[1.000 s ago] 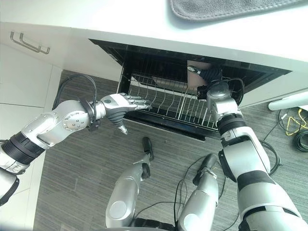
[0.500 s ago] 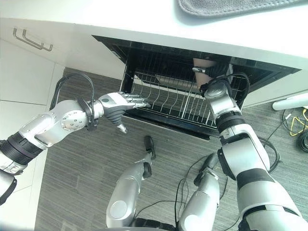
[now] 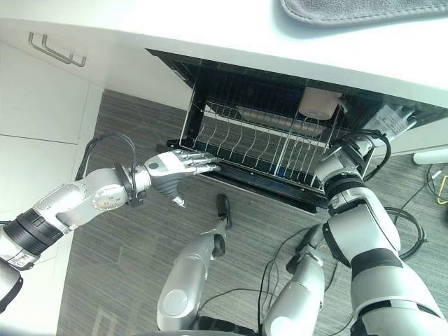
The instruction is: Place the dishes in the dishwasher.
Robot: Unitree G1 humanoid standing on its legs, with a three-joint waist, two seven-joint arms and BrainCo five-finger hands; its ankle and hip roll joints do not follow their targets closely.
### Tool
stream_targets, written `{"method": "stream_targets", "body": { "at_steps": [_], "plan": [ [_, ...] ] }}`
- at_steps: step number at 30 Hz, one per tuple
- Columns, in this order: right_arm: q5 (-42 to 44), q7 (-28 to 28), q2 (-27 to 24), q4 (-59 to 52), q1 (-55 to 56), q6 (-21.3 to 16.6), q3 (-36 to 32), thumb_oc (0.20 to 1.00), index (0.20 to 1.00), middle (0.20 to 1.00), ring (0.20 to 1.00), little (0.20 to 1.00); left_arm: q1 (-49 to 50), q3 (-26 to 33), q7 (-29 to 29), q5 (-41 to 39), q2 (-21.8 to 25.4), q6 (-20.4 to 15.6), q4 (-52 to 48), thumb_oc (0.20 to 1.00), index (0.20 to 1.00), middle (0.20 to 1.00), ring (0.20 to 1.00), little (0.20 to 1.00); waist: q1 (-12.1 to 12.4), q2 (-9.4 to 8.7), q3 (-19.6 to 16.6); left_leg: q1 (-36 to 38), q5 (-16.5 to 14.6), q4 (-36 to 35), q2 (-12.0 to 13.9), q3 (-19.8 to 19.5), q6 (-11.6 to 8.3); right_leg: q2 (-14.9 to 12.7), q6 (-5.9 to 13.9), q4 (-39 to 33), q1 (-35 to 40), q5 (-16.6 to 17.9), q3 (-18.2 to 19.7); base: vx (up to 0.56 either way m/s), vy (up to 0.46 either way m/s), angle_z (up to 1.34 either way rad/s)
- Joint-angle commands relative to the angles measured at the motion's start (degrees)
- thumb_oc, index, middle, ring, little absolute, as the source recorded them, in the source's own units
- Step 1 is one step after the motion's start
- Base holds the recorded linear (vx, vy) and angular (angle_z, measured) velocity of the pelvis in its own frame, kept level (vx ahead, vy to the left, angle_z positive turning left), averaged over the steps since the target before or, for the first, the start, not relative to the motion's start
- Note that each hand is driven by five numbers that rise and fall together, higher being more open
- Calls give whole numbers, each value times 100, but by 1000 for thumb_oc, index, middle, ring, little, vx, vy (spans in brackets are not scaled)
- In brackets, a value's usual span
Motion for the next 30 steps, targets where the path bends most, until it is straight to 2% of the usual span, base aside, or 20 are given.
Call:
{"method": "stream_targets", "body": {
  "at_steps": [1, 6, 7, 8, 13, 20, 25, 28, 30],
  "plan": [
    [491, -470, -762, 387, -199, -433, -108, 1000, 1000, 1000, 1000, 1000, -8, -110, 220, 202, -149, -54, -49, 1000, 1000, 1000, 1000, 1000, -60, 317, -2, 39, -667, 181, 91, -99, -299, 193, 125, 58, -46, 51, -91, 0, 0, 0],
    [865, -603, -482, 130, -191, -1210, -249, 1000, 1000, 1000, 1000, 1000, -14, -153, 229, 140, -137, 174, -204, 1000, 1000, 1000, 1000, 1000, -72, 331, -2, 38, -696, 176, 88, -78, -286, 193, 102, 68, -59, 41, -67, 3, 12, -1],
    [920, -526, -364, -204, -10, -1618, -540, 1000, 1000, 1000, 1000, 1000, 78, -59, 215, 81, -114, 300, -358, 1000, 1000, 1000, 1000, 1000, -115, 327, -2, 52, -701, 158, 92, -48, -284, 206, 89, 70, -68, 31, -27, 28, 70, -5],
    [837, -364, -314, -508, 185, -1849, -738, 1000, 1000, 1000, 1000, 1000, 168, 46, 163, 69, -125, 386, -468, 1000, 1000, 1000, 1000, 1000, -149, 317, -2, 49, -712, 159, 96, -41, -279, 208, 83, 86, -83, 14, -3, 30, 68, -7],
    [1112, 187, -109, -1698, 904, -2095, -1231, 1000, 1000, 1000, 1000, 1000, 484, 406, 8, 47, -113, 638, -815, 1000, 1000, 1000, 1000, 1000, -267, 266, -2, 58, -714, 141, 105, 27, -264, 197, 62, 137, -135, -4, 67, 19, 36, -3],
    [1250, 912, 328, -4728, 2531, -1795, -1519, 1000, 1000, 1000, 1000, 1000, 941, 992, -281, -6, -120, 1147, -1253, 1000, 1000, 1000, 1000, 1000, -657, 76, -2, 59, -743, 200, 158, 214, -282, 225, 61, 190, -265, -20, 282, 21, 47, -12],
    [1070, 1122, 430, -5768, 3267, -1779, -1509, 1000, 1000, 1000, 1000, 1000, 1135, 1204, -352, 10, -147, 1281, -1306, 1000, 1000, 1000, 1000, 1000, -850, -32, -2, 51, -762, 252, 208, 293, -293, 230, 77, 250, -330, -45, 380, 8, 23, -12],
    [897, 1330, 467, -6221, 3707, -1896, -1466, 1000, 1000, 1000, 1000, 1000, 1275, 1304, -383, 63, -175, 1343, -1312, 1000, 1000, 1000, 1000, 1000, -961, -103, -2, 58, -780, 288, 240, 331, -293, 233, 92, 297, -360, -69, 435, 2, 3, -1],
    [755, 1648, 416, -6641, 4144, -2201, -1496, 1000, 1000, 1000, 1000, 1000, 1463, 1436, -353, 108, -189, 1385, -1294, 1000, 1000, 1000, 1000, 1000, -1084, -176, -2, 103, -796, 298, 266, 384, -290, 249, 107, 303, -349, -88, 489, 0, 0, 0]
  ]
}}
